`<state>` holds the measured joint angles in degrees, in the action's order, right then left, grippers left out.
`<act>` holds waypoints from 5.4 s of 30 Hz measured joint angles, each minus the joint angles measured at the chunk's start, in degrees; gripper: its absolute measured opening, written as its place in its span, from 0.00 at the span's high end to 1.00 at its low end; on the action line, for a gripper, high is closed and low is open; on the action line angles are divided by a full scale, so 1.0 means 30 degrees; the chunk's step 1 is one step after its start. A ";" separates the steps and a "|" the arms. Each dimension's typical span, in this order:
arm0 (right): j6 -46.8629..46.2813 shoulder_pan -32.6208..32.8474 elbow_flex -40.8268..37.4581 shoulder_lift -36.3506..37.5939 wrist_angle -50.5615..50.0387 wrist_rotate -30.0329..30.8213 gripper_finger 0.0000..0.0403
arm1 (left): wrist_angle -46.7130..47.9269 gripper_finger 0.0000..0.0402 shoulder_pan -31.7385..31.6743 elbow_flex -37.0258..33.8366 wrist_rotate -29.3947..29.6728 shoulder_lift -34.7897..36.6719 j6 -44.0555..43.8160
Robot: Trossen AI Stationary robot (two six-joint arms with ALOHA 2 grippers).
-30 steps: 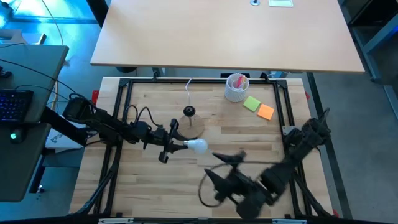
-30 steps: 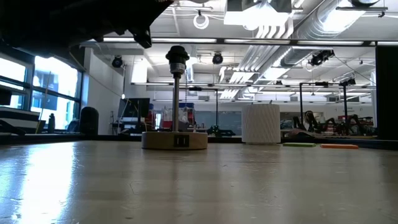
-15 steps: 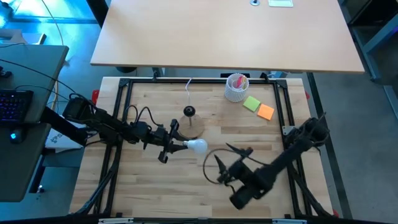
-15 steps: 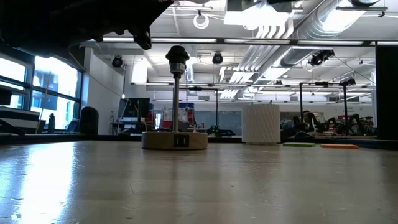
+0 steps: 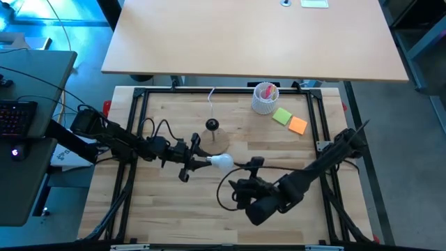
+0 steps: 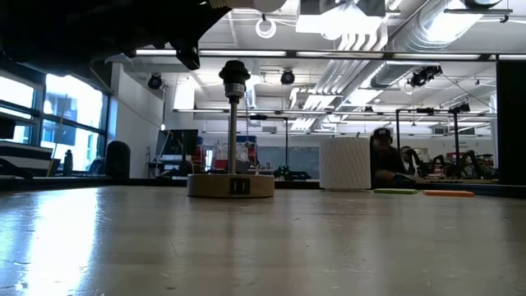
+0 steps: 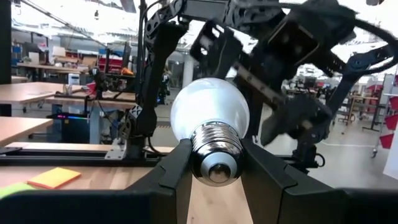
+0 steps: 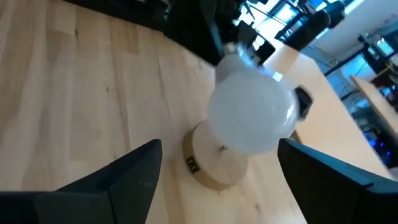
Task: Screw lightbulb
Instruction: Insert the light bulb into the lamp
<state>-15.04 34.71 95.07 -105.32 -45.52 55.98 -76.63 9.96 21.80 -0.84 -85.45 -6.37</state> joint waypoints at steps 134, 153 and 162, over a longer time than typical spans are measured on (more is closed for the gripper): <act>1.6853 -0.1392 -0.6275 0.0275 2.0408 0.0382 0.39 | 0.0010 0.57 -0.3093 0.0007 -0.9524 0.0000 -0.5377; 0.7794 -0.2371 -0.6982 0.6097 1.2268 0.0573 0.40 | 1.1314 0.49 -0.7031 0.0000 -1.0154 0.0939 0.0965; 0.4326 -0.5300 -0.7288 0.6357 0.8105 -0.1439 0.40 | 1.7583 0.49 -0.7504 -0.0007 -0.0855 0.1283 0.4128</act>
<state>-2.06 18.81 73.21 -86.25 -21.21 51.66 -23.88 -12.56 21.78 -3.41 -81.60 6.01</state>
